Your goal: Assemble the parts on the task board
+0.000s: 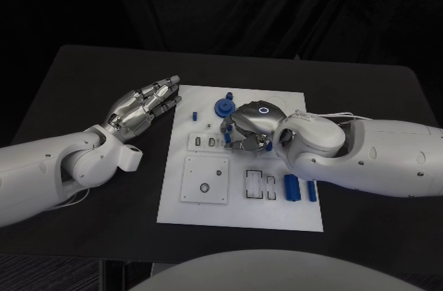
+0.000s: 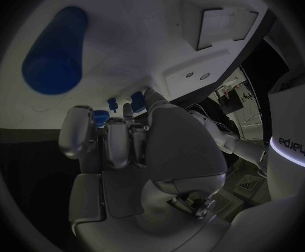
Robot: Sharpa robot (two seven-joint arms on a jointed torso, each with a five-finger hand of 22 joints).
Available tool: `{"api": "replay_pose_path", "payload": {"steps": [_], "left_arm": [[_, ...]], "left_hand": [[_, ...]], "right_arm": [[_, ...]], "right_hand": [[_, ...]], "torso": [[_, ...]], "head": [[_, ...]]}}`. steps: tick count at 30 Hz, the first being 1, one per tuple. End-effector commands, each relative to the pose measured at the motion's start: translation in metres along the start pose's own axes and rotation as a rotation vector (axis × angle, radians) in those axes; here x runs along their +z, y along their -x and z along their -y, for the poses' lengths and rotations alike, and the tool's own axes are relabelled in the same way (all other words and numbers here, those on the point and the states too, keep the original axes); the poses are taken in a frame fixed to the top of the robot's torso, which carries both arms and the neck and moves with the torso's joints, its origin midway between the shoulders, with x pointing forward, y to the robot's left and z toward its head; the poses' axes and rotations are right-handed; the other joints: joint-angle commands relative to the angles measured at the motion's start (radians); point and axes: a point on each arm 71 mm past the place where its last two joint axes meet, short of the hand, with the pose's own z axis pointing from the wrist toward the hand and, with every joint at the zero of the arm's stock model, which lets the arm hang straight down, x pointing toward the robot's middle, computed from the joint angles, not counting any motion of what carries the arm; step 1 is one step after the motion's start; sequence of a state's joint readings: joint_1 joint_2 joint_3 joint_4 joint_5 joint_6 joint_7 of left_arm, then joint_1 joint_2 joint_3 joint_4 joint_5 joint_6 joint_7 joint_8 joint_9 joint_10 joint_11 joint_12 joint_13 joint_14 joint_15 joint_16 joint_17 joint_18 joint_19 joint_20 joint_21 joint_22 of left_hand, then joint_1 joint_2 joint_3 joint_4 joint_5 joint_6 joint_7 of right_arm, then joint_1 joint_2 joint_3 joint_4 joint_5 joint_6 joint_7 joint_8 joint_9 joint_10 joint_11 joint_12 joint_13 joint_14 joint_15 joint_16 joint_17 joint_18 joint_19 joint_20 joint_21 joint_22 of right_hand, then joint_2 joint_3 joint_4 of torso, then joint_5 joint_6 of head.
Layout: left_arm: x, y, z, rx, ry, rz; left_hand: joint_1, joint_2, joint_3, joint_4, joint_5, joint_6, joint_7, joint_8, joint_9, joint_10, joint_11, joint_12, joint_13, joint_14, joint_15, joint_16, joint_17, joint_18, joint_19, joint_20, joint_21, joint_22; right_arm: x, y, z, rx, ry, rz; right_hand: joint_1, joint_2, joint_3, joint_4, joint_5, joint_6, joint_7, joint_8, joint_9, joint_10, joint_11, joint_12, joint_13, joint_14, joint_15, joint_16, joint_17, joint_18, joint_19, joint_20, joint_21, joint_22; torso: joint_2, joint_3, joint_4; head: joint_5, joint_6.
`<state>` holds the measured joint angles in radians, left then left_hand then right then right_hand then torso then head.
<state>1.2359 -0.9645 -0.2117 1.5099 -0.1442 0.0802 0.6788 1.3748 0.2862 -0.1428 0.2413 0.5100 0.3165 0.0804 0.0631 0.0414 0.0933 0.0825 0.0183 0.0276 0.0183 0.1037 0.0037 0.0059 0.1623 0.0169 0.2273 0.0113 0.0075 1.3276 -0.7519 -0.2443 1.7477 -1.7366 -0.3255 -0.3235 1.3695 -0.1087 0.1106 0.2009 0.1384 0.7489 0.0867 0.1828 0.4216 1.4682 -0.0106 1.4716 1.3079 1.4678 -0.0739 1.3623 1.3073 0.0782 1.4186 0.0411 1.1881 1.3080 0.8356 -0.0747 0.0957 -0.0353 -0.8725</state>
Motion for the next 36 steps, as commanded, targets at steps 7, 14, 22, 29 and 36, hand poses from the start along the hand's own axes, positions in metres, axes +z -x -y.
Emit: {"api": "replay_pose_path", "payload": {"steps": [7,14,22,29,36], "left_arm": [[-0.002,-0.001,0.004,-0.005,-0.052,-0.003],[-0.003,-0.002,0.005,0.001,-0.054,0.006],[-0.004,-0.007,0.007,0.012,-0.049,0.020],[0.000,-0.007,0.012,0.034,-0.051,0.034],[0.007,-0.001,0.013,0.049,-0.035,0.037]], "left_hand": [[0.008,0.001,0.003,-0.007,0.007,0.001,0.006,0.007,0.001,0.004,-0.001,0.003,0.001,0.000,0.004,0.004,0.001,0.020,0.002,0.006,0.004,0.002],[0.010,0.001,0.005,-0.010,0.011,0.004,0.008,0.008,0.002,0.003,-0.003,0.003,0.001,-0.001,0.004,0.003,0.001,0.019,0.003,0.012,0.005,0.002],[0.013,0.003,0.015,-0.015,0.027,0.010,0.007,0.010,0.002,0.010,-0.003,0.004,0.003,0.003,0.005,0.005,0.002,0.020,0.009,0.022,0.009,0.004],[0.009,-0.004,0.015,0.043,0.008,0.042,0.010,0.021,0.005,0.185,0.022,0.035,0.080,0.082,0.013,0.032,0.026,0.021,0.031,0.016,0.023,0.010],[-0.056,0.005,-0.002,0.053,-0.069,0.091,-0.015,0.029,0.009,0.452,0.088,0.099,0.247,0.464,0.054,0.162,0.168,0.020,0.146,0.041,0.086,0.037]], "right_arm": [[-0.004,0.004,0.003,0.021,0.034,0.088],[-0.013,0.020,0.005,0.050,0.098,0.232],[-0.024,0.053,0.022,0.061,0.123,0.355],[-0.034,0.066,0.047,0.067,0.094,0.416],[-0.036,0.065,0.076,0.075,0.049,0.426]], "right_hand": [[-0.005,-0.040,-0.013,0.056,-0.067,-0.085,-0.012,-0.044,-0.068,-0.018,-0.001,-0.020,0.173,0.052,0.002,-0.009,0.112,0.010,-0.004,-0.002,-0.015,0.055],[-0.008,-0.064,-0.021,0.093,-0.084,-0.097,-0.020,-0.047,-0.093,-0.049,-0.006,-0.053,0.149,0.052,-0.002,-0.010,0.111,0.010,-0.002,-0.006,-0.015,0.059],[-0.012,-0.042,-0.009,0.091,-0.086,-0.089,-0.027,-0.039,-0.108,-0.059,-0.011,-0.062,0.143,0.049,-0.005,-0.016,0.109,0.009,-0.003,-0.008,-0.015,0.063],[0.004,0.005,0.010,0.089,-0.082,-0.065,-0.027,-0.023,-0.124,-0.066,-0.011,-0.067,0.140,0.045,-0.005,-0.022,0.106,0.009,-0.007,-0.008,-0.021,0.066],[0.000,0.056,0.016,0.084,0.003,0.015,-0.017,0.019,-0.138,-0.044,-0.005,-0.042,0.155,0.053,-0.001,0.003,0.123,0.003,0.007,-0.006,0.004,0.085]], "torso": [[0.000,0.0005,-0.0007],[-0.001,0.0011,-0.0010],[-0.006,0.0044,-0.0016],[-0.029,0.0104,0.0031],[-0.064,0.0241,0.0029]], "head": [[0.011,0.000],[0.018,0.013],[0.026,0.053],[0.024,0.087],[0.035,0.112]]}}
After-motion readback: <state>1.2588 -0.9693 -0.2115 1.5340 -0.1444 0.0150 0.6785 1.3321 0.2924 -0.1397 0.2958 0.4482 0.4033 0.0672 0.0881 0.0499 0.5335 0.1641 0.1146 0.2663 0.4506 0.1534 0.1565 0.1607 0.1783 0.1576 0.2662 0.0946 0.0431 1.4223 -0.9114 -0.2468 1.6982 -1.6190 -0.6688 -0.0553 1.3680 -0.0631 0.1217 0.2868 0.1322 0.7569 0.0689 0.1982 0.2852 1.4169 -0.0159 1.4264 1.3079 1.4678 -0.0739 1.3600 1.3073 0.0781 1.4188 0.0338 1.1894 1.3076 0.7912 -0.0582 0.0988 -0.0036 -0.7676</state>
